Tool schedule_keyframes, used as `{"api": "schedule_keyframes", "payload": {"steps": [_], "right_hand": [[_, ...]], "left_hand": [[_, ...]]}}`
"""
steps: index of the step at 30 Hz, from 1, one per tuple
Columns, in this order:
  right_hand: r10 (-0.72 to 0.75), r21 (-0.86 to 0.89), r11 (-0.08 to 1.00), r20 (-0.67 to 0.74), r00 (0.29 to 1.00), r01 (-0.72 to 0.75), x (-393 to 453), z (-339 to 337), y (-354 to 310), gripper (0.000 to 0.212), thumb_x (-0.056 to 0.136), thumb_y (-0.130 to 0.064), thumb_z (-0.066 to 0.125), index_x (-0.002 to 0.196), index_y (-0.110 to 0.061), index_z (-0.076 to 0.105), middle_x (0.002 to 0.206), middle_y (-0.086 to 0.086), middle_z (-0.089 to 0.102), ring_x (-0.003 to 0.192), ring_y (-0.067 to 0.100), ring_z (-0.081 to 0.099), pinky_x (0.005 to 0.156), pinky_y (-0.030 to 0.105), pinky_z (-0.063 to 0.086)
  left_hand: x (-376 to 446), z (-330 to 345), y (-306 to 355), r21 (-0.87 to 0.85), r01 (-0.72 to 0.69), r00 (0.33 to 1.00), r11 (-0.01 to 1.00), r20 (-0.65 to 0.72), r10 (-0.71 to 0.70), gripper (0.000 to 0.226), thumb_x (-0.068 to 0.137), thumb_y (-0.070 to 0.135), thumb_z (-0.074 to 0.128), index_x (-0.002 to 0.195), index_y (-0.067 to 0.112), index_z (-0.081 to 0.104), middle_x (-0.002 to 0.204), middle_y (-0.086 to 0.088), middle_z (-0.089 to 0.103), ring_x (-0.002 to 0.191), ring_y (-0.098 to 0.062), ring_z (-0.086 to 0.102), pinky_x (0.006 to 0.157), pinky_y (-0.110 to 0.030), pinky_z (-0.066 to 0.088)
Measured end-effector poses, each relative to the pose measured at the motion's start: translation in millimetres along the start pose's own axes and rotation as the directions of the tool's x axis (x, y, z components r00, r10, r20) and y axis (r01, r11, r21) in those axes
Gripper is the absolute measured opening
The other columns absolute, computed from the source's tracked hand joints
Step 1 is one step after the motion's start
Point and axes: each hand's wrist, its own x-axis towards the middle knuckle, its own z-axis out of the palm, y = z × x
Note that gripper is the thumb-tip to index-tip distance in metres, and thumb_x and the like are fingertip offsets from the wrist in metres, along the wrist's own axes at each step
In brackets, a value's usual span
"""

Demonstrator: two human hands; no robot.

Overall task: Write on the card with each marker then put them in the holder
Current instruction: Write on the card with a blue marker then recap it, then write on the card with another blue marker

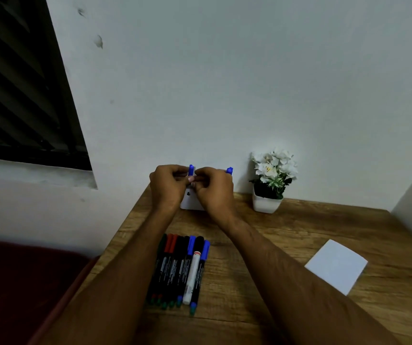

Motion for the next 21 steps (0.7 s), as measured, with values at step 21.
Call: {"api": "schedule_keyframes", "payload": {"steps": [21], "right_hand": [[0.106, -0.066, 0.993, 0.096, 0.99, -0.1, -90.8, -58.5, 40.3, 0.018, 0.084, -0.001, 0.077, 0.099, -0.011, 0.08, 0.09, -0.001, 0.078, 0.078, 0.003, 0.07, 0.071, 0.018, 0.059]], "left_hand": [[-84.7, 1.4, 9.5, 0.451, -0.263, 0.818, 0.853, 0.573, -0.051, 0.035, 0.063, 0.025, 0.091, 0.093, 0.018, 0.075, 0.09, 0.001, 0.072, 0.083, -0.012, 0.067, 0.082, -0.031, 0.058]]}}
